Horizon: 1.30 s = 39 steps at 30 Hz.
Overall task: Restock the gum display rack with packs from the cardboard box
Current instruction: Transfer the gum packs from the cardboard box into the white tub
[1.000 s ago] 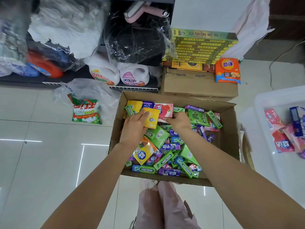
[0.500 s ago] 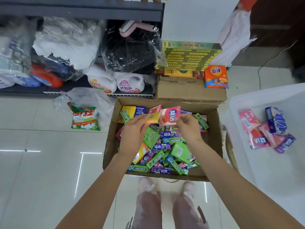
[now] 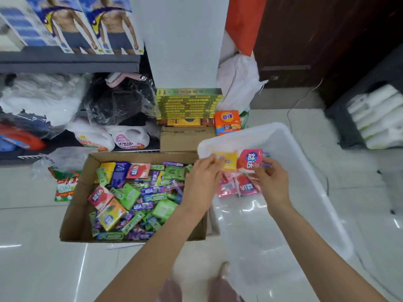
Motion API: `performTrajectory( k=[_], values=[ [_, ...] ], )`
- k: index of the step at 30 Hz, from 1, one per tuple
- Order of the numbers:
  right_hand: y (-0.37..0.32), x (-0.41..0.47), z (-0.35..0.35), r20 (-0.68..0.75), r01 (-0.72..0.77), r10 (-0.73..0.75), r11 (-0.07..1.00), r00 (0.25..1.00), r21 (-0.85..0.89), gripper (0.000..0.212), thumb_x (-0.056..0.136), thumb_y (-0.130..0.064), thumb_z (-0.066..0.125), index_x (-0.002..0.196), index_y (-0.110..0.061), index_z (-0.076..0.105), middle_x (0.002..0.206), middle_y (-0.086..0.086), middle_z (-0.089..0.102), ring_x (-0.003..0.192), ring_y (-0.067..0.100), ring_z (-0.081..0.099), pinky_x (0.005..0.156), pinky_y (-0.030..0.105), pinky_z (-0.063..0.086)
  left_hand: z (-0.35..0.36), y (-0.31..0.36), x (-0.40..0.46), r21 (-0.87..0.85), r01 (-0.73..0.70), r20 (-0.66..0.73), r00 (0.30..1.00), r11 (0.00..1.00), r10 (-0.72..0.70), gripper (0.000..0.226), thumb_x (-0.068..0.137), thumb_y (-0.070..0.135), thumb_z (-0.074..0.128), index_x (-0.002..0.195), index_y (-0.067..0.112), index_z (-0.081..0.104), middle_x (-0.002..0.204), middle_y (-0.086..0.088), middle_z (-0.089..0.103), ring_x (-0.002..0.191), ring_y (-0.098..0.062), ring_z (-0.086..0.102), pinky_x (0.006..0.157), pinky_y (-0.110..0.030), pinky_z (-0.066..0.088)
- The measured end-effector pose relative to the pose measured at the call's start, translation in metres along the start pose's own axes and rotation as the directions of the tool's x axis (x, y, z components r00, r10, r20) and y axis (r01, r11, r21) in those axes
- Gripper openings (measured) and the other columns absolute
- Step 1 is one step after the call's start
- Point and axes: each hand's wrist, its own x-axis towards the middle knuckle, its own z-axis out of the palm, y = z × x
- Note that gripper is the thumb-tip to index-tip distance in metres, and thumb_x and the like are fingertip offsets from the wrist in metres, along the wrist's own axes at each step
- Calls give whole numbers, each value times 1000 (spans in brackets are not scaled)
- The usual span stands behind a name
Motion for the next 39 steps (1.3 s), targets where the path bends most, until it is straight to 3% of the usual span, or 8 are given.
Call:
performTrajectory(
  k=[2, 9, 13, 17, 21, 28, 31, 39],
  values=[
    [15, 16, -24, 22, -38, 39, 997, 999, -74, 31, 87, -2, 57, 118, -7, 56, 99, 17, 67, 79, 28, 65, 77, 38, 54, 23, 22, 8, 104, 11, 89, 996, 994, -21, 31, 74, 8, 61, 104, 7, 71, 99, -15, 68, 81, -35, 66, 64, -35, 56],
    [55, 55, -50, 200, 10, 59, 945, 978, -327, 59, 83, -2, 55, 137, -22, 42, 114, 13, 65, 98, 28, 64, 88, 45, 52, 76, 45, 18, 531, 143, 357, 856, 835, -373, 48, 93, 1, 39, 140, 9, 36, 135, -14, 45, 118, -30, 45, 94, -36, 40],
    [58, 57, -51, 299, 138, -5, 894, 954, -426, 53, 87, -3, 53, 137, -14, 41, 119, 9, 60, 105, 27, 58, 78, 23, 42, 89, 50, 13, 541, 103, 488, 770, 835, -411, 54, 91, 3, 45, 143, 14, 31, 147, -17, 27, 137, -32, 26, 108, -41, 27],
    [57, 55, -49, 299, 243, -57, 736, 953, -632, 54, 89, -8, 54, 140, -13, 39, 129, 15, 45, 120, 30, 42, 98, 32, 38, 76, 55, 9, 434, 174, 373, 858, 884, -352, 44, 91, 12, 48, 135, 17, 44, 142, -7, 40, 130, -27, 37, 103, -38, 30],
    [37, 34, -39, 359, 312, -124, 790, 925, -529, 46, 90, -7, 52, 135, -14, 46, 131, 10, 44, 121, 25, 44, 94, 28, 35, 39, 50, -9, 221, 202, 49, 975, 954, -218, 27, 79, 15, 62, 106, 14, 66, 105, -7, 66, 94, -29, 62, 81, -40, 47],
    [-6, -18, 34, 531, 511, -323, 821, 783, -254, 31, 90, -3, 50, 117, -15, 59, 106, 0, 60, 90, 11, 56, 78, 20, 45, -38, -16, -47, 144, 537, -238, 834, 831, -498, 22, 88, 15, 60, 109, 10, 65, 100, -8, 67, 92, -29, 60, 79, -41, 48],
    [-15, -39, 81, 600, 569, -337, 784, 725, -247, 27, 91, -6, 50, 114, -15, 59, 102, -2, 58, 89, 10, 55, 72, 10, 39, -67, -64, -71, 103, 657, -231, 746, 747, -624, 25, 91, 18, 57, 113, 11, 62, 106, -9, 64, 100, -28, 57, 80, -40, 46],
    [19, -67, 224, 712, 550, -103, 714, 695, -434, 36, 94, -11, 49, 129, -13, 50, 124, 9, 52, 101, 23, 57, 87, 32, 43, -100, -209, -120, 92, 691, 82, 713, 717, -697, 39, 89, 19, 59, 126, 11, 52, 123, -11, 55, 115, -29, 49, 92, -41, 43]
  ],
)
